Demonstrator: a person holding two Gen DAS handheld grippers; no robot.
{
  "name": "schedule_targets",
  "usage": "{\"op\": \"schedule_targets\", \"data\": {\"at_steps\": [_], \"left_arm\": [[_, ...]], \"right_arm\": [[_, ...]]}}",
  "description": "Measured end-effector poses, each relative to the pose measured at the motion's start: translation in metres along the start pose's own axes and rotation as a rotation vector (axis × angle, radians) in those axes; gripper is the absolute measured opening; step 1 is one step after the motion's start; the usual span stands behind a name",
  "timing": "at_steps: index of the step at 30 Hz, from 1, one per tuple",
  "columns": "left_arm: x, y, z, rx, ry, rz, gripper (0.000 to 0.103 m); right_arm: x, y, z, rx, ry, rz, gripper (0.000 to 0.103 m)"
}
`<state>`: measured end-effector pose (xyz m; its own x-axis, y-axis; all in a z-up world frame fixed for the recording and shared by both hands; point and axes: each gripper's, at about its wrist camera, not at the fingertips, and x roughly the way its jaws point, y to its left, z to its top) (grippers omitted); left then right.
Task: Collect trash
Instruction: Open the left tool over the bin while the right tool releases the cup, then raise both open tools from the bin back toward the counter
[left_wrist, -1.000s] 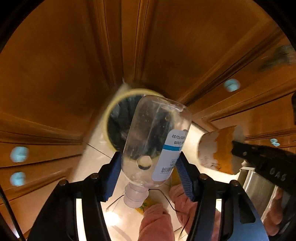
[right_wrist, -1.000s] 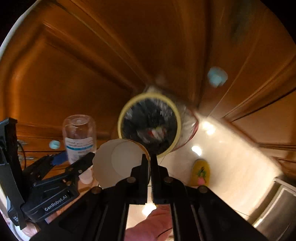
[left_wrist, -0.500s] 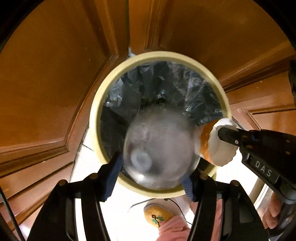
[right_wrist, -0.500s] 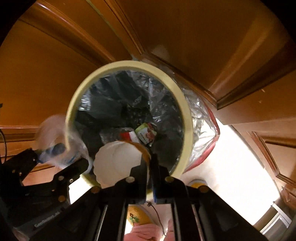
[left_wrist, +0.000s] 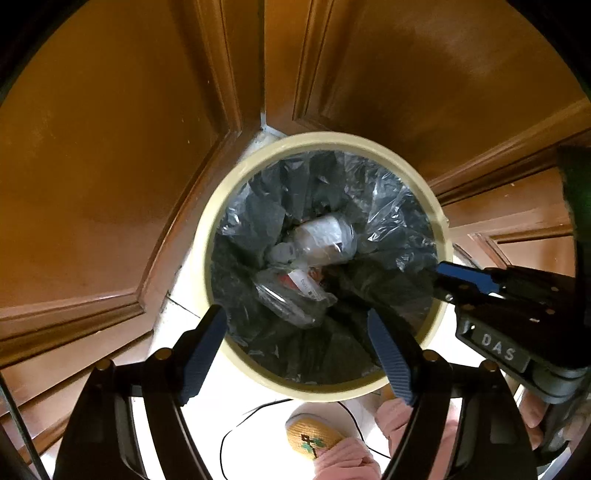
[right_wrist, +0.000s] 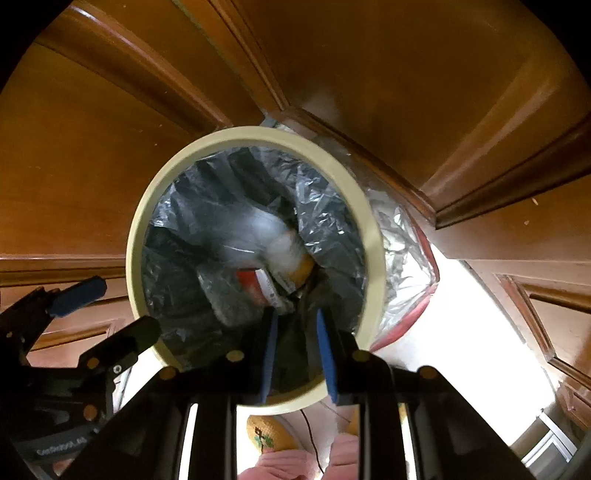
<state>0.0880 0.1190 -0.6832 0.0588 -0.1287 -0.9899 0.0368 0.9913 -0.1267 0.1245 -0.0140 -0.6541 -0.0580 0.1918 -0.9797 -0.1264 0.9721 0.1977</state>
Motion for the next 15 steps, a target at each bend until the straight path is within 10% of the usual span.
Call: {"op": "schedule_targets", "data": {"at_steps": [15], "left_arm": [[-0.16, -0.026, -0.021, -0.041, -0.063, -0.039, 0.077]], "right_arm": [[-0.149, 0.028, -0.045, -0.005, -0.006, 0.053, 0.022]]}}
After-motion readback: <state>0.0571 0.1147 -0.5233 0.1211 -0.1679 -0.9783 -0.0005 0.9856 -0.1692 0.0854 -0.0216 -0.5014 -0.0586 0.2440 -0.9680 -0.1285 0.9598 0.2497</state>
